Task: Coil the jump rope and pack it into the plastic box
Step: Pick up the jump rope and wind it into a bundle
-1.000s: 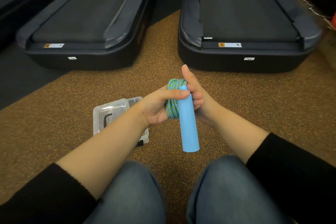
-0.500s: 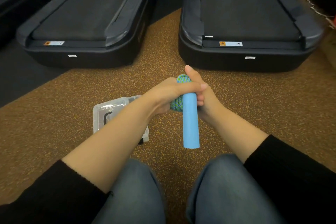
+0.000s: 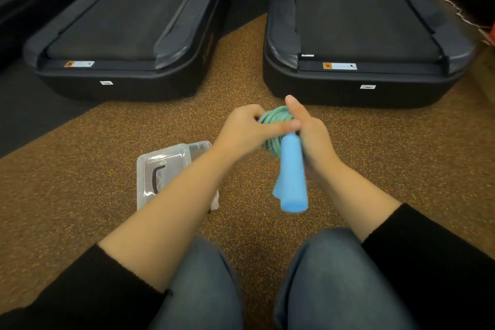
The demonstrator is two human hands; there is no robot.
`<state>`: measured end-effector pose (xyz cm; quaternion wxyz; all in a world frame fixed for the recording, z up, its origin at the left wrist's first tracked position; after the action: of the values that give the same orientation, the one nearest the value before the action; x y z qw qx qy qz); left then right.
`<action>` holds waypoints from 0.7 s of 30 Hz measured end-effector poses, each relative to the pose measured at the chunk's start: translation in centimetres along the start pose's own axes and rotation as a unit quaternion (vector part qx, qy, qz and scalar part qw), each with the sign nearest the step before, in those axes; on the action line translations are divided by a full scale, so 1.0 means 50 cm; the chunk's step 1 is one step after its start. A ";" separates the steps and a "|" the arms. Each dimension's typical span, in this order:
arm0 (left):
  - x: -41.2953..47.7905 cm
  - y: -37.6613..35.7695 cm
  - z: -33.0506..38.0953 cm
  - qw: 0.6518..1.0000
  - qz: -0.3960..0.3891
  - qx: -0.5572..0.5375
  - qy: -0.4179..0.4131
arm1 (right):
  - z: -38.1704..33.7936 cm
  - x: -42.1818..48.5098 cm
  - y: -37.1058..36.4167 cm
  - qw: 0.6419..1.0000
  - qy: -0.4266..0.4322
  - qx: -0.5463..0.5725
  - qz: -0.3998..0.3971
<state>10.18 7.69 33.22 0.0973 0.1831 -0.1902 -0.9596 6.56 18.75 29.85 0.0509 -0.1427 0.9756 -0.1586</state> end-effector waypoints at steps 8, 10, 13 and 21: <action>-0.009 -0.025 -0.030 0.967 -0.183 -0.165 0.067 | -0.016 -0.003 0.000 0.993 0.052 -0.100 0.038; -0.016 -0.029 -0.038 0.953 -0.203 -0.208 0.090 | -0.005 0.005 0.005 0.980 0.071 -0.175 0.060; -0.031 -0.035 -0.049 0.938 -0.238 -0.234 0.090 | -0.006 0.011 0.014 0.953 0.066 -0.280 0.101; -0.018 -0.043 -0.087 0.950 -0.176 -0.232 0.116 | 0.039 0.013 0.018 0.954 -0.086 -0.277 0.077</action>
<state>12.44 8.43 28.92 -0.0122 0.2959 0.0852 -0.9513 5.99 18.79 27.68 0.1046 -0.0889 0.9812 0.1355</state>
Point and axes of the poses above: each hand's wrist, its own x-axis towards the middle knuckle, its own y-axis out of the back of the hand, z = x × y, the point moved 3 cm from there along x, towards the middle knuckle, and after that the axes turned 12 degrees about y, right-handed, at the moved point
